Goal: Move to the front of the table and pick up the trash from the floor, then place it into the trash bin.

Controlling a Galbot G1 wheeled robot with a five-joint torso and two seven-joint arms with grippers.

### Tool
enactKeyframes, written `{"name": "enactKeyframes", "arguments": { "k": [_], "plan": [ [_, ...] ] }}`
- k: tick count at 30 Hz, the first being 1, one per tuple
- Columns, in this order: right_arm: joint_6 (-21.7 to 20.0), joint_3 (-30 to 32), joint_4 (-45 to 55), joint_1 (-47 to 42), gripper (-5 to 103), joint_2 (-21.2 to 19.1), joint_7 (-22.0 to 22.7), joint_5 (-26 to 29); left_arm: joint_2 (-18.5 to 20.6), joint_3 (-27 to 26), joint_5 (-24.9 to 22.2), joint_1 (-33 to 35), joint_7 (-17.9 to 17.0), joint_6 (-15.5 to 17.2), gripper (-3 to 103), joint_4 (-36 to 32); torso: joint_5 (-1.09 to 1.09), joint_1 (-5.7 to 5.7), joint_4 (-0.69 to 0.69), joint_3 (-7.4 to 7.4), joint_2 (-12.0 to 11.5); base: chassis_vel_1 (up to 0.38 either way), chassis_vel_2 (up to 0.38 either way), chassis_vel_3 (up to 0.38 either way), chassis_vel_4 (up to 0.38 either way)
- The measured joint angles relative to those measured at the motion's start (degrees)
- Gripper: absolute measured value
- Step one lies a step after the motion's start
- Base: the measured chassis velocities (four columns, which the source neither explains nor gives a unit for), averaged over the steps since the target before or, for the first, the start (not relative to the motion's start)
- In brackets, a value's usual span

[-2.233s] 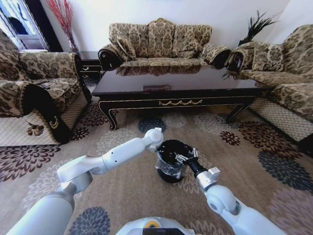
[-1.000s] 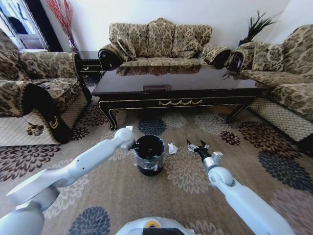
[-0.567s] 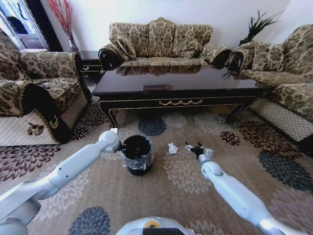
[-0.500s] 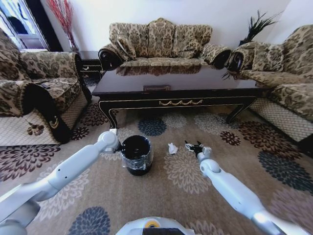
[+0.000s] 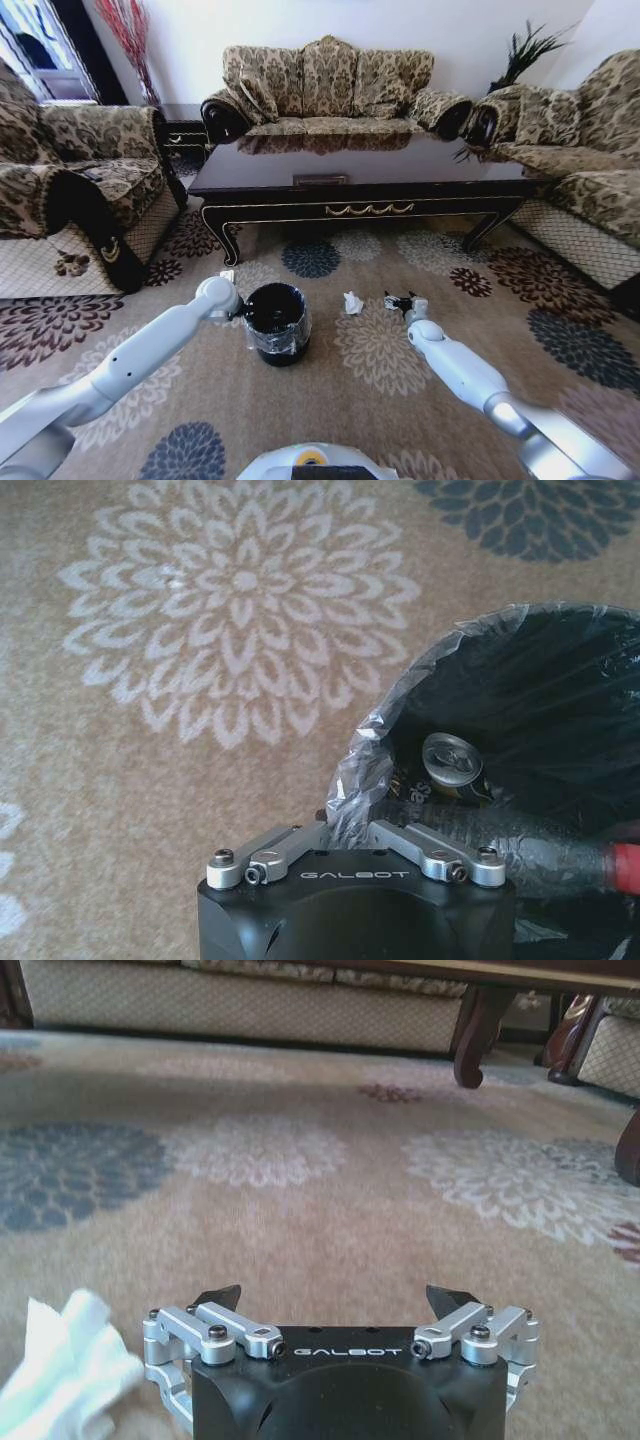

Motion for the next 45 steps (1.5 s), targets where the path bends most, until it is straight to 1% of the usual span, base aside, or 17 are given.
{"name": "enactKeyframes", "arguments": {
  "k": [3, 5, 8, 10, 11, 13, 16, 20, 30, 35, 42, 45],
  "plan": [
    [0.5, -0.1, -4.8, 1.3, 100, 2.4, -1.4, -0.9, 0.5, -0.6, 0.2, 0.7, 0.2, 0.0, 0, -0.7, -0.01, 0.00, 0.00, 0.00, 0.0, 0.000, 0.000, 0.000, 0.000],
    [0.6, -0.1, -5.7, 1.5, 100, 2.9, -1.7, -1.1, 0.6, -0.6, 0.2, 0.7, 0.2, 0.0, 0, -0.8, -0.01, 0.00, -0.01, 0.00, 0.0, 0.000, 0.000, 0.000, 0.000],
    [1.1, -0.1, -10.2, 3.0, 100, 5.8, -3.2, -2.5, 0.6, -0.6, 0.1, 0.7, 0.2, 0.0, 0, -1.1, 0.00, 0.00, 0.01, 0.00, 0.0, 0.000, 0.000, 0.000, 0.000],
    [1.2, -0.1, -10.7, 3.2, 100, 6.2, -3.3, -2.7, 0.6, -0.6, 0.1, 0.7, 0.2, 0.0, 0, -1.2, 0.00, 0.00, 0.01, 0.00, 0.0, 0.000, 0.000, 0.000, 0.000],
    [1.5, 0.0, -12.8, 3.8, 100, 7.6, -3.9, -3.6, 0.6, -0.6, 0.1, 0.7, 0.3, 0.0, 0, -1.2, -0.01, 0.00, 0.01, 0.00, 0.0, 0.000, 0.000, 0.000, 0.000],
    [1.7, 0.1, -13.8, 4.1, 100, 8.2, -4.2, -3.9, 0.6, -0.6, 0.1, 0.7, 0.4, 0.0, 0, -1.2, 0.00, 0.00, 0.01, 0.00, 0.0, 0.000, 0.000, 0.000, 0.000],
    [2.7, 1.6, -18.7, 5.8, 100, 11.2, -5.3, -5.6, 0.1, -0.9, 0.6, 1.2, 1.1, 0.0, 0, -1.1, -0.01, 0.00, 0.00, 0.00, 0.0, 0.000, 0.000, 0.000, 0.000],
    [3.2, 3.1, -21.9, 7.0, 100, 12.5, -6.0, -6.8, -0.1, -1.5, 1.6, 1.9, 1.8, 0.0, 0, -1.0, -0.01, 0.00, 0.02, 0.00, 0.0, 0.000, 0.000, 0.000, 0.000],
    [4.5, 7.7, -25.1, 8.0, 100, 12.7, -5.9, -11.2, -0.8, -3.1, 4.8, 3.4, 4.7, 0.0, 0, -0.6, 0.00, 0.00, 0.00, 0.00, 0.0, 0.000, 0.000, 0.000, 0.000],
    [5.2, 9.3, -26.5, 7.9, 100, 12.8, -6.1, -12.9, -1.0, -3.2, 5.4, 3.6, 5.3, 0.0, 0, -0.4, 0.00, 0.00, -0.01, 0.00, 0.0, 0.000, 0.000, 0.000, 0.000],
    [8.3, 10.9, -26.8, 7.7, 100, 13.2, -7.1, -13.7, -1.1, -3.4, 6.0, 3.7, 5.7, 0.0, 0, -0.2, 0.00, 0.00, 0.01, 0.00, 0.0, 0.000, 0.000, 0.000, 0.000],
    [9.0, 11.0, -26.6, 7.5, 100, 13.1, -7.6, -14.1, -1.3, -3.4, 6.0, 3.7, 5.7, 0.0, 0, -0.2, 0.00, 0.00, 0.01, 0.00, 0.0, 0.000, 0.000, 0.000, 0.000]
  ]
}}
